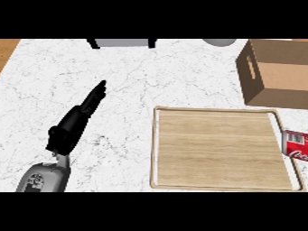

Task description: Pick the can from the tray and place it in the cardboard box

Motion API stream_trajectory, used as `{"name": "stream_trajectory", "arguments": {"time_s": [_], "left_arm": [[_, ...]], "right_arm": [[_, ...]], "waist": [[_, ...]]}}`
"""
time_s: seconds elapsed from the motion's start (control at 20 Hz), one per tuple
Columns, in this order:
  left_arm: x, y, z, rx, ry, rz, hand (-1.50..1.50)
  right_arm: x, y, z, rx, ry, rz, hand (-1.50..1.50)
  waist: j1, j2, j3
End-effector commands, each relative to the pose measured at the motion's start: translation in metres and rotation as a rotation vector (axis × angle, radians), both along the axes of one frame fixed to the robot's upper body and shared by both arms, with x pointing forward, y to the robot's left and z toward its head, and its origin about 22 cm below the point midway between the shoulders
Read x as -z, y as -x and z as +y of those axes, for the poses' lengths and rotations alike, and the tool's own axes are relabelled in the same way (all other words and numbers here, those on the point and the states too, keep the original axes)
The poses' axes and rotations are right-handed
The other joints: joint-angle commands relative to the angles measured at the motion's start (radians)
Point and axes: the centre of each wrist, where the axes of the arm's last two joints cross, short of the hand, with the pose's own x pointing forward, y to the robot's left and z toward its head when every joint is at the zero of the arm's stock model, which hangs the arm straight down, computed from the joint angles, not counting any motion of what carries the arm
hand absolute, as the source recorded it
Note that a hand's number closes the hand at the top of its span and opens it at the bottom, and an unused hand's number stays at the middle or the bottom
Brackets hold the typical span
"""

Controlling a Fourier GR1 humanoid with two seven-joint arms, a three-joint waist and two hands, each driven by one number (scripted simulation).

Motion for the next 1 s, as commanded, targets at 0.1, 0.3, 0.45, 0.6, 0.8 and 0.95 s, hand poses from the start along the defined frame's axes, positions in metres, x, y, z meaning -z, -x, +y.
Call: {"name": "stream_trajectory", "arguments": {"time_s": [0.1, 0.3, 0.45, 0.6, 0.8, 0.95], "left_arm": [[0.01, -0.002, 0.01, -0.015, -0.021, -0.002, 0.0], [-0.007, -0.016, -0.012, 0.0, 0.01, 0.0, 0.0], [0.004, -0.002, -0.001, 0.003, -0.008, -0.011, 0.0], [-0.004, -0.008, 0.004, 0.018, 0.003, -0.024, 0.0], [0.014, 0.001, -0.003, 0.022, -0.016, 0.008, 0.0], [-0.002, -0.008, -0.002, 0.03, 0.001, -0.01, 0.0]], "right_arm": [[-0.065, 0.024, -0.004, -0.067, -0.159, -0.112, 1.5], [-0.096, 0.036, -0.017, 0.016, -0.203, -0.177, 1.5], [-0.108, 0.053, -0.023, 0.044, -0.259, -0.157, 1.5], [-0.131, 0.031, -0.027, 0.125, -0.281, -0.204, 1.5], [-0.14, 0.009, -0.041, 0.201, -0.273, -0.208, 1.5], [-0.149, -0.019, -0.021, 0.202, -0.28, -0.216, 1.5]], "waist": [[-0.008, 0.0, 0.0], [0.0, 0.002, 0.0], [0.003, 0.001, 0.0], [0.019, 0.004, 0.0], [0.026, 0.006, 0.001], [0.03, 0.006, 0.001]]}}
